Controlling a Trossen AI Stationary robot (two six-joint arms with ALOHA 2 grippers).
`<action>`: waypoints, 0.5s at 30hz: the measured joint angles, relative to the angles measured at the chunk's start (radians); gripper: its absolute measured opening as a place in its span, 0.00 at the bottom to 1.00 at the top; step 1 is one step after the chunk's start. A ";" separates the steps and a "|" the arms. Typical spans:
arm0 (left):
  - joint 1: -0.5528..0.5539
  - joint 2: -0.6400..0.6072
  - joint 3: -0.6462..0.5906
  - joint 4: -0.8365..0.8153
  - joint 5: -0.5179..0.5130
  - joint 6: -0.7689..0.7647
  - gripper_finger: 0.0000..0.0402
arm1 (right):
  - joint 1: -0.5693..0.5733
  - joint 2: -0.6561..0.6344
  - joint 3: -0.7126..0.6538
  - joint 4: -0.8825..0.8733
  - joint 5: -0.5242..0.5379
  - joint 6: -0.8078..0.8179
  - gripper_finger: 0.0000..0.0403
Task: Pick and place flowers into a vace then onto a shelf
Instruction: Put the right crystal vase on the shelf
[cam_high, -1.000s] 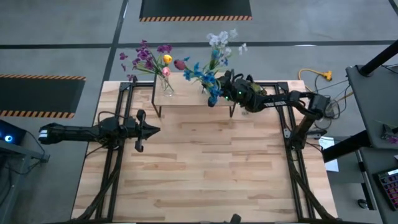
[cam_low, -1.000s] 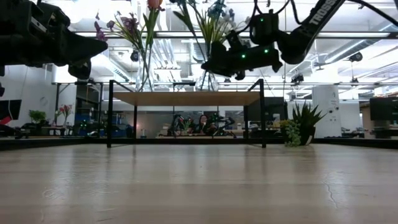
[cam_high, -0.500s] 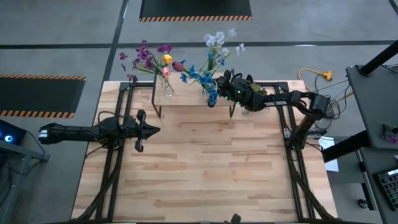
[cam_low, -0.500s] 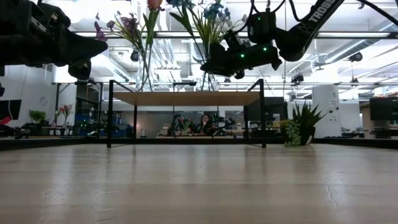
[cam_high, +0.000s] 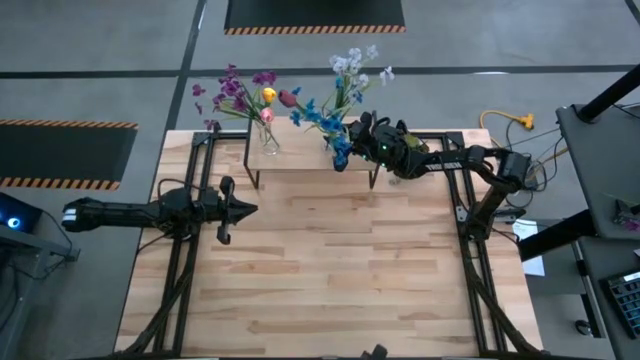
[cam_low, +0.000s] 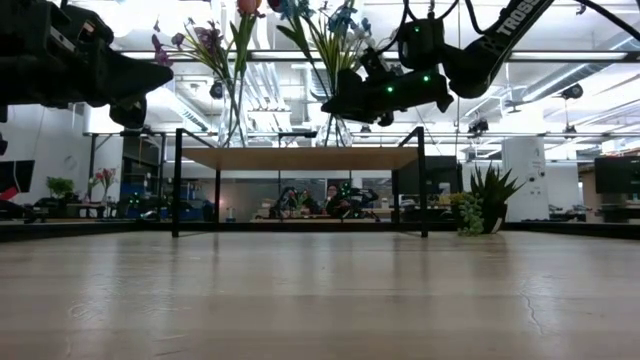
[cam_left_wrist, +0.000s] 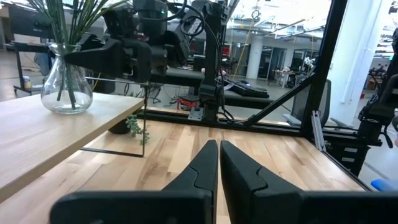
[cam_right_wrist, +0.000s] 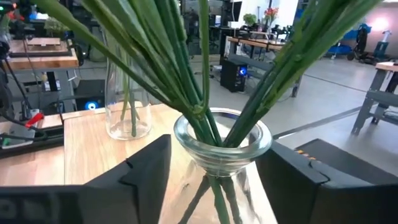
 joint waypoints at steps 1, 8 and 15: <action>0.000 0.000 0.000 0.000 0.000 0.000 0.00 | 0.000 0.000 0.000 0.000 0.000 -0.010 0.55; 0.000 0.000 0.000 0.000 0.000 0.000 0.00 | 0.004 -0.002 0.000 -0.026 0.000 -0.013 0.67; 0.000 0.000 0.000 0.000 0.000 -0.003 0.00 | 0.021 -0.049 -0.002 -0.123 -0.001 -0.013 0.75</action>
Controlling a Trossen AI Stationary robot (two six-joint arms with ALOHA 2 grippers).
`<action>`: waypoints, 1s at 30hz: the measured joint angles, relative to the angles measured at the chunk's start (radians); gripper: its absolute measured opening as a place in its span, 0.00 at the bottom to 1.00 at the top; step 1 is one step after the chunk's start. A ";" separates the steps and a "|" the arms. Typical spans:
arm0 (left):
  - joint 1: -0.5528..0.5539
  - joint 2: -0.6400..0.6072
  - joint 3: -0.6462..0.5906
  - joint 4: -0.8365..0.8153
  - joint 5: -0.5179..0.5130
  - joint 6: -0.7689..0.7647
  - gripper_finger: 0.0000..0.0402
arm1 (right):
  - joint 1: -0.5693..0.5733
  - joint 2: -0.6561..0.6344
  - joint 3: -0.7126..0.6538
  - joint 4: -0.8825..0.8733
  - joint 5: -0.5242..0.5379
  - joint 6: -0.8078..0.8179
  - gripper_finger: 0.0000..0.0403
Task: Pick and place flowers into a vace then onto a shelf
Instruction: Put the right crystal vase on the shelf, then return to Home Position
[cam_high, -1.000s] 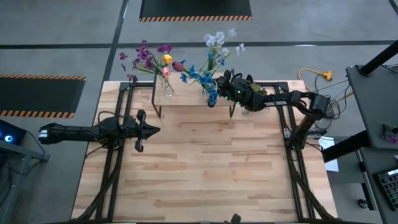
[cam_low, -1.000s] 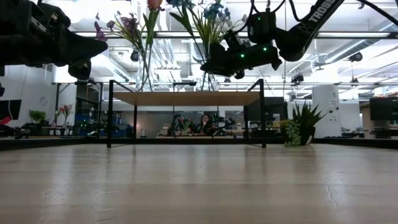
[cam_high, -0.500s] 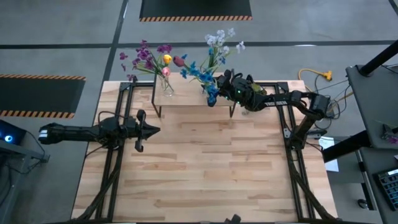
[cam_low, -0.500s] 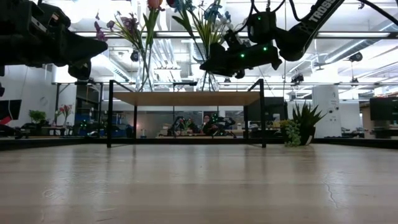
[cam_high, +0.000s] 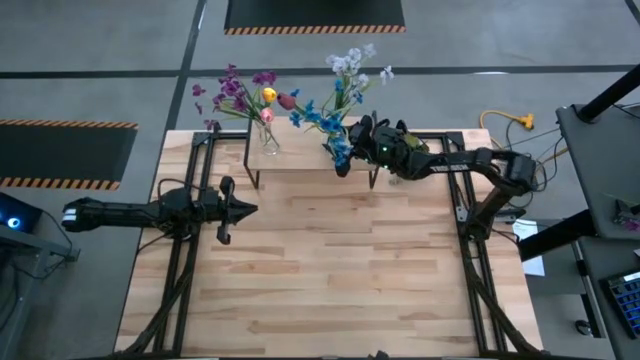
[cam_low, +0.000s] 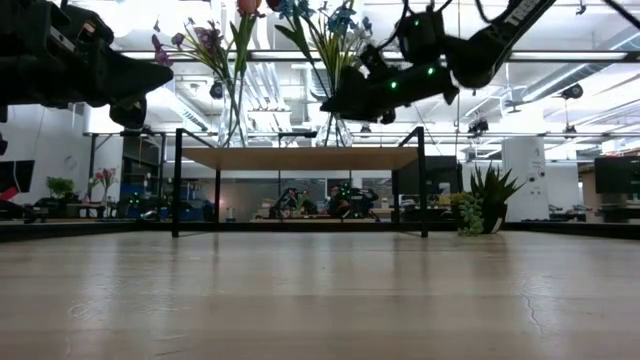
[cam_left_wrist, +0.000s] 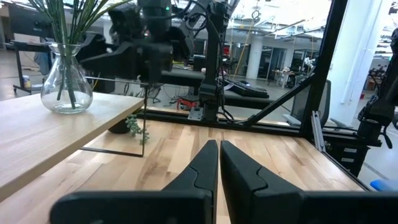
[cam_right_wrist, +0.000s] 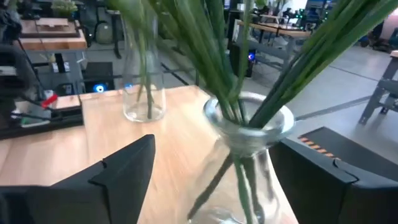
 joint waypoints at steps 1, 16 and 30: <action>0.000 0.000 0.000 0.000 0.000 0.000 0.00 | 0.002 -0.016 0.000 -0.017 0.000 0.003 0.76; 0.000 -0.001 0.000 0.000 0.000 0.000 0.00 | 0.006 -0.375 -0.089 -0.341 -0.085 -0.037 0.79; 0.000 -0.002 0.000 0.000 0.000 0.000 0.00 | 0.114 -0.875 -0.563 -0.275 -0.260 -0.038 0.69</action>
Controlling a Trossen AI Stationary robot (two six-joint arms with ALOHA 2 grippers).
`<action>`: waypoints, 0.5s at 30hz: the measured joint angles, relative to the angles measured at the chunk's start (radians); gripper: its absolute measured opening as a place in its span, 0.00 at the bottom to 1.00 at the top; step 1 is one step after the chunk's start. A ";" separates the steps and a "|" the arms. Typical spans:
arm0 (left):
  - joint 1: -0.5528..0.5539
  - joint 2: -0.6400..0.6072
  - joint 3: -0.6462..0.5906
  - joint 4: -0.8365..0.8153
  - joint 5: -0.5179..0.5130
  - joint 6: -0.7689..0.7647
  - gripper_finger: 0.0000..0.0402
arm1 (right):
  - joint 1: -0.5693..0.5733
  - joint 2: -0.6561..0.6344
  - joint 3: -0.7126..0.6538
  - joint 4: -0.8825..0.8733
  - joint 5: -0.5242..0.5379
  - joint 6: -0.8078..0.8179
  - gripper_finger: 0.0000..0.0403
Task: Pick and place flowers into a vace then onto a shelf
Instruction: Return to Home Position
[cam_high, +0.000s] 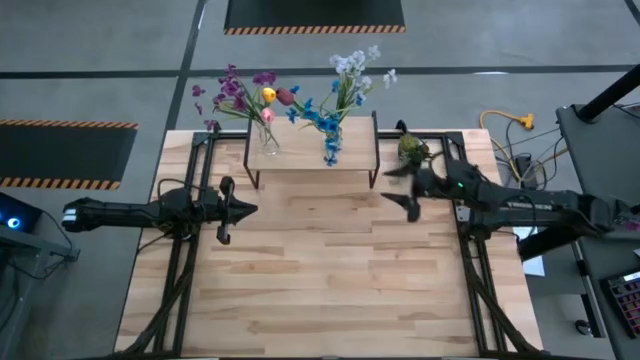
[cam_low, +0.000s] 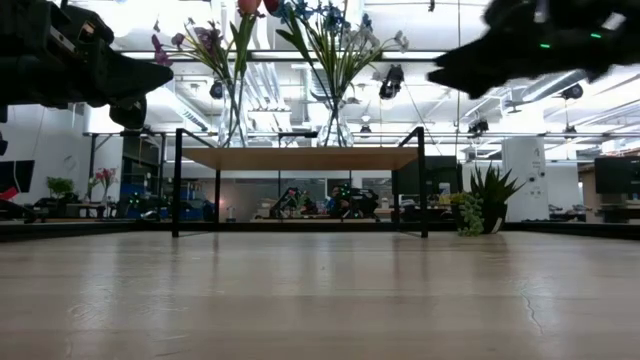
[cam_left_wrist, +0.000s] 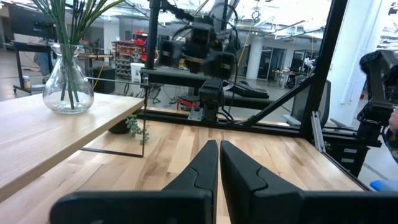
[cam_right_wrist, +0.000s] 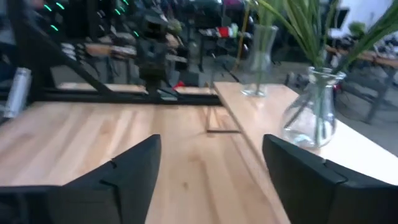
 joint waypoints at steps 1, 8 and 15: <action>0.000 0.000 0.000 0.000 0.000 0.000 0.00 | 0.013 -0.046 -0.035 0.009 0.000 0.006 0.66; 0.000 0.000 0.000 0.004 0.000 0.000 0.00 | 0.063 -0.343 -0.208 -0.027 -0.001 0.052 0.42; 0.000 0.000 0.000 0.016 0.000 0.000 0.00 | 0.062 -0.545 -0.239 -0.218 -0.002 0.070 0.13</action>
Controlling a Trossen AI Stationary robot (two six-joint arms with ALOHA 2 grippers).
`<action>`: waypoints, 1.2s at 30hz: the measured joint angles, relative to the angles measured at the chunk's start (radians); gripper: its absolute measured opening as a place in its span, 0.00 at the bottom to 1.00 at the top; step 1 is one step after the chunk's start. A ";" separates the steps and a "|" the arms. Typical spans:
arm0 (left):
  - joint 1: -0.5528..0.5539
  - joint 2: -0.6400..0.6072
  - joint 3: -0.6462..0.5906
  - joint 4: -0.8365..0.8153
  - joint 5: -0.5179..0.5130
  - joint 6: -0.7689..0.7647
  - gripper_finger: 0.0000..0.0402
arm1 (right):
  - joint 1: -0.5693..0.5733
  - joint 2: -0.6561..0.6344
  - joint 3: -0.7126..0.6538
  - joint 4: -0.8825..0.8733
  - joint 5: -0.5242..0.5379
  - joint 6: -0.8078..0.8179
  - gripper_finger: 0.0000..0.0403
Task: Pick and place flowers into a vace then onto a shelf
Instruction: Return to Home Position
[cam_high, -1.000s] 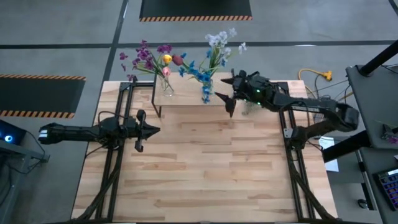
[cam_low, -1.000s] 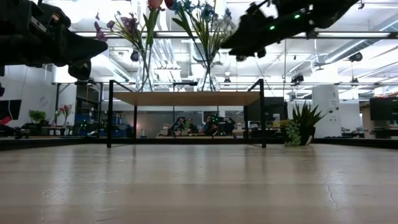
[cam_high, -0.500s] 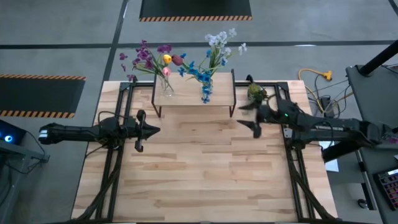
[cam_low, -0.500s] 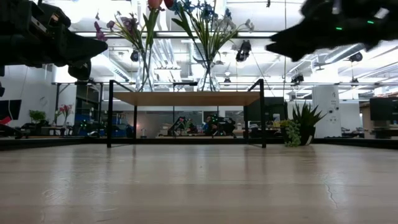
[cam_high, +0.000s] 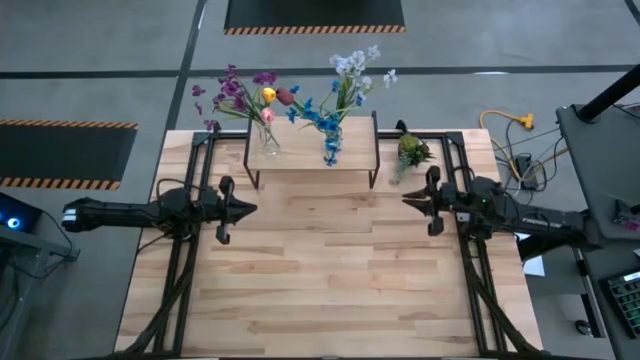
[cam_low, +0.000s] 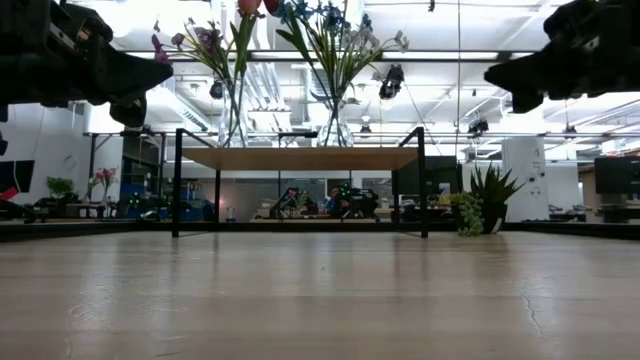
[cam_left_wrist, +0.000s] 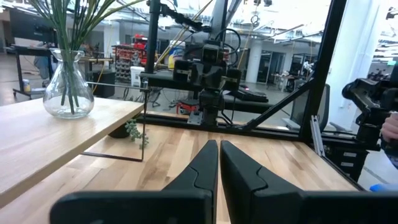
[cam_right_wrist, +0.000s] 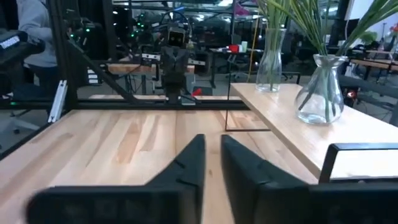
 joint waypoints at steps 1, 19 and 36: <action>0.000 0.000 0.000 0.001 0.000 0.000 0.00 | 0.000 -0.018 0.000 -0.016 -0.004 0.003 0.09; 0.000 0.008 0.000 0.064 0.000 0.027 0.00 | 0.056 -0.167 -0.101 -0.059 0.027 0.059 0.02; 0.000 -0.273 -0.001 -0.232 0.000 0.051 0.00 | 0.056 -0.177 -0.101 -0.095 0.083 0.033 0.02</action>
